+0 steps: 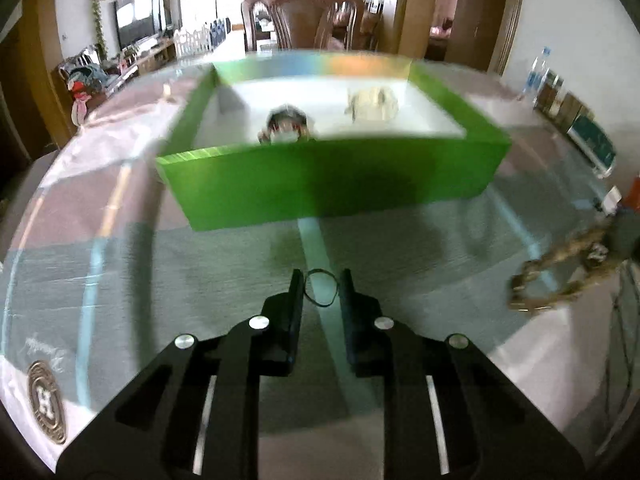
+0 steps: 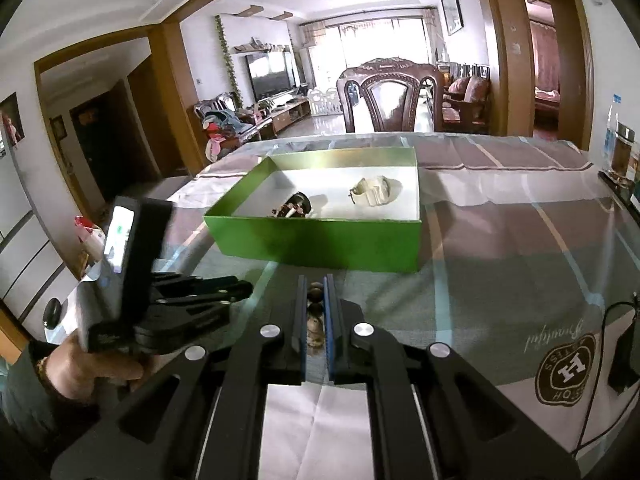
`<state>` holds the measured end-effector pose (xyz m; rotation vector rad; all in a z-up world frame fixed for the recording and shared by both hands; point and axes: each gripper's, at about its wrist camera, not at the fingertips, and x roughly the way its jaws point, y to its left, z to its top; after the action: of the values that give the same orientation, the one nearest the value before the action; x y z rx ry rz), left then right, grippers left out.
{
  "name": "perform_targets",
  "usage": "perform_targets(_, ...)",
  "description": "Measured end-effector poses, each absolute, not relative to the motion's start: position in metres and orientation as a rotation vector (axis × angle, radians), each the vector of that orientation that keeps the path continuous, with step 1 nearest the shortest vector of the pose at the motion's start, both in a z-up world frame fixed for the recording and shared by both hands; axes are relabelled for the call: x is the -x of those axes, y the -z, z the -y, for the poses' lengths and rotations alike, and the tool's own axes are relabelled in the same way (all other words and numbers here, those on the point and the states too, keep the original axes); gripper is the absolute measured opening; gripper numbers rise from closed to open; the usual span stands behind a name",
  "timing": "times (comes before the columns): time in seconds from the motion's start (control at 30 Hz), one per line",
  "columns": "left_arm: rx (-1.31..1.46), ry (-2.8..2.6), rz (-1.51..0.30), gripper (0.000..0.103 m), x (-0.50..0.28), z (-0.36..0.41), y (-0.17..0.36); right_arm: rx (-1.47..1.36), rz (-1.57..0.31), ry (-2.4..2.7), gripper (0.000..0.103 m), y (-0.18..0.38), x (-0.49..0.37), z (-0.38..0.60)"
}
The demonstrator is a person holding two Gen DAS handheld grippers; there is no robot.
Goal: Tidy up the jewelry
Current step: 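Carry the black ring with the left tool while the right tool carries the jade bracelet into the box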
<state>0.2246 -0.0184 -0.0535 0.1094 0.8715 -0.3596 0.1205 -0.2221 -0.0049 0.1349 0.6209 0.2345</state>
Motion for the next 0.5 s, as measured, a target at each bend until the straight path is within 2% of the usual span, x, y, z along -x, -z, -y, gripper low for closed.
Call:
perform_targets(0.23, -0.093, 0.351, -0.688, 0.018, -0.146, -0.013, -0.028, -0.134, -0.586, -0.260, 0.008, -0.013, -0.105, 0.216)
perform_targets(0.5, -0.073, 0.353, -0.651, 0.018, -0.102, -0.021, -0.039, -0.108, -0.579, -0.285, 0.008, -0.021, -0.081, 0.198)
